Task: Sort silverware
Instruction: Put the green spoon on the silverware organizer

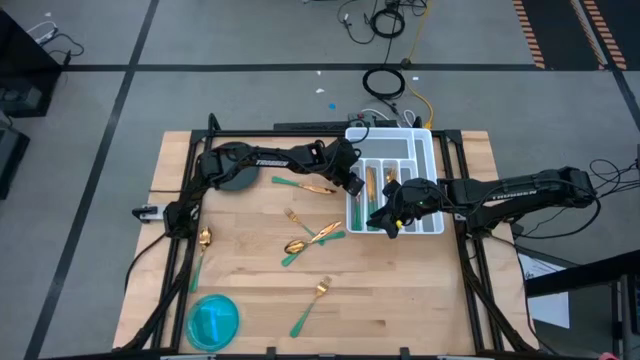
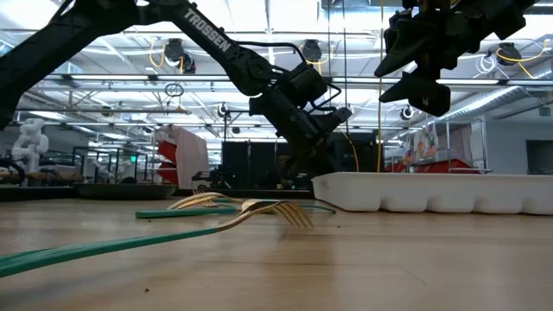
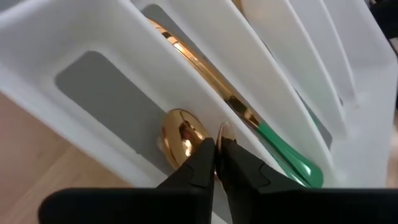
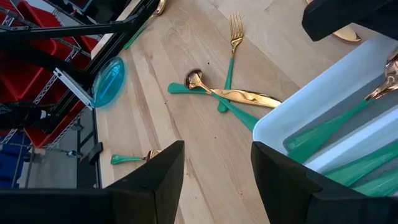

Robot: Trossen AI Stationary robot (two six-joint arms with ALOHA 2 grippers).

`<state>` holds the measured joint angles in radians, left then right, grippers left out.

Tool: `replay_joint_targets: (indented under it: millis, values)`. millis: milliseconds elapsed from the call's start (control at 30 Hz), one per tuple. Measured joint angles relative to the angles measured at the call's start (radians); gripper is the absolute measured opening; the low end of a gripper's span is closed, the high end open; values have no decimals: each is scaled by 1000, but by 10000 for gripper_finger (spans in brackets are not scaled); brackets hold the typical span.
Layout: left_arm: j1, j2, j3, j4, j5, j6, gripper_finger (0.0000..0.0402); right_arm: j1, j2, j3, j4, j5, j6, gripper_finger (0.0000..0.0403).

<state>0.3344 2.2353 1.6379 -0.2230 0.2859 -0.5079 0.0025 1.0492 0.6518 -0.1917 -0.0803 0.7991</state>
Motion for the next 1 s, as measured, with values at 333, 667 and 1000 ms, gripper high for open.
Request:
replay_joint_targets:
  millis: [333, 667, 1000]
  values:
    - [-1, 0, 0, 6, 30, -9, 134, 0, 0, 0, 0, 0, -11, 178]
    - [-2, 0, 0, 0, -6, -11, 144, 0, 0, 0, -1, 1, -12, 178]
    - [-10, -1, 5, -3, -91, -9, 144, 0, 0, 0, -1, 1, -18, 178]
